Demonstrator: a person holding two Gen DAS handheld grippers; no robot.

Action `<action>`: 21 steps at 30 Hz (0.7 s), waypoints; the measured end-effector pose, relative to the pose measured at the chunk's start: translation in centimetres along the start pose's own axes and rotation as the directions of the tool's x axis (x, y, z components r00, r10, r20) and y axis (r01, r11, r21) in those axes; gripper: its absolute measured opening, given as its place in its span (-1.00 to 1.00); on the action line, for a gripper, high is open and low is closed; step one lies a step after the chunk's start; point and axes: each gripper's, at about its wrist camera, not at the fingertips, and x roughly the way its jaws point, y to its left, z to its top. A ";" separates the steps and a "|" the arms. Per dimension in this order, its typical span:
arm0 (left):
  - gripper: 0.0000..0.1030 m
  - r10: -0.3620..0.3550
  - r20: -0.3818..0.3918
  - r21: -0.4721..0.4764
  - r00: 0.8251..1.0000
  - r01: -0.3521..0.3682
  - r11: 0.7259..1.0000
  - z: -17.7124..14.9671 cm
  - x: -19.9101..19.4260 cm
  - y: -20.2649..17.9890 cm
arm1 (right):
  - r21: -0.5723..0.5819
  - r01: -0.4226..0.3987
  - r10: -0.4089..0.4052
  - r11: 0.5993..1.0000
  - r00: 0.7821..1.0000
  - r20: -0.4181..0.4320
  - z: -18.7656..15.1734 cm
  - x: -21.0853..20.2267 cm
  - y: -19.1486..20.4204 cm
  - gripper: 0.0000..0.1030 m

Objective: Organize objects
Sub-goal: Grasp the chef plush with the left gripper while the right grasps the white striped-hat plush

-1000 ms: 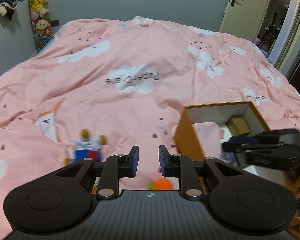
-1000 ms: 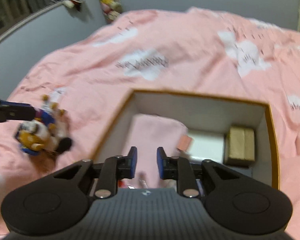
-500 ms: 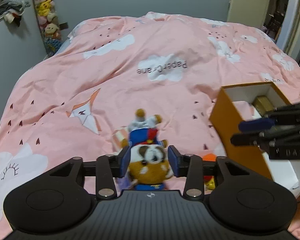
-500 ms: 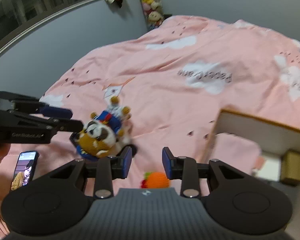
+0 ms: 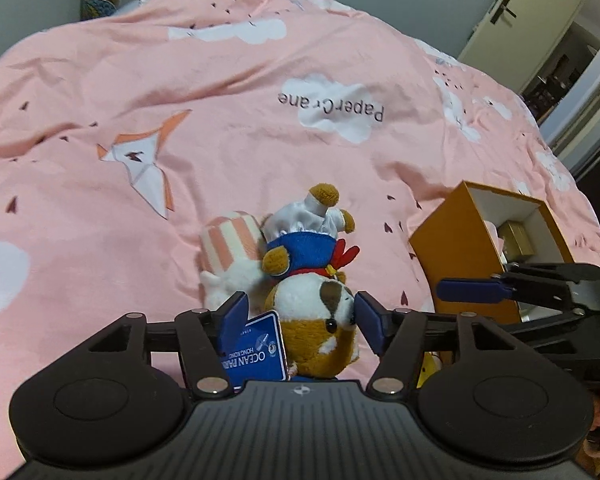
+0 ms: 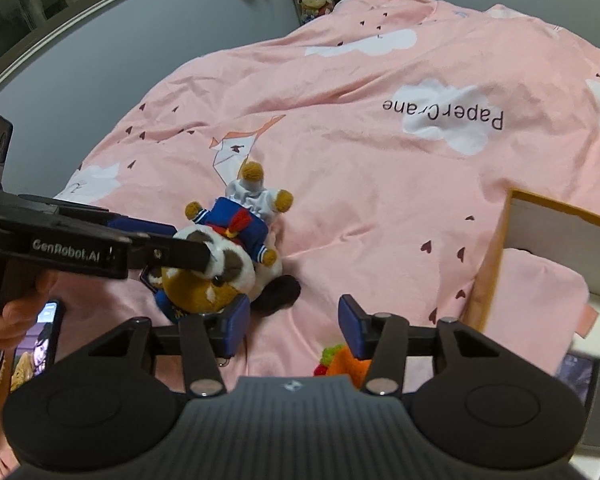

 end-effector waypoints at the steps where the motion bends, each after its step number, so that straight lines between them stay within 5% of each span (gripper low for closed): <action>1: 0.44 -0.007 -0.007 0.000 1.000 0.007 1.000 -0.1 0.3 -0.1 | 0.001 -0.001 0.001 1.000 1.000 -0.004 0.1 0.3 0.0 0.00; 5: 0.41 -0.048 -0.042 -0.019 0.998 0.047 0.999 -0.4 1.6 -0.2 | 0.000 -0.008 0.008 1.000 1.000 -0.026 0.3 1.7 0.0 0.00; 10: 0.15 -0.069 -0.043 -0.022 0.997 0.068 0.997 -0.7 2.3 -0.7 | -0.012 0.000 0.000 1.000 0.999 -0.050 0.1 2.6 0.0 0.03; 17: 0.04 -0.057 0.043 -0.052 0.997 0.059 0.997 -0.4 -1.0 -0.5 | -0.010 -0.014 0.013 1.000 0.999 -0.039 0.6 2.4 -0.1 0.16; 21: 0.04 -0.024 0.118 -0.061 0.993 0.032 0.998 0.1 -4.1 0.3 | -0.009 -0.093 0.092 0.996 0.995 -0.041 1.4 2.9 0.4 0.29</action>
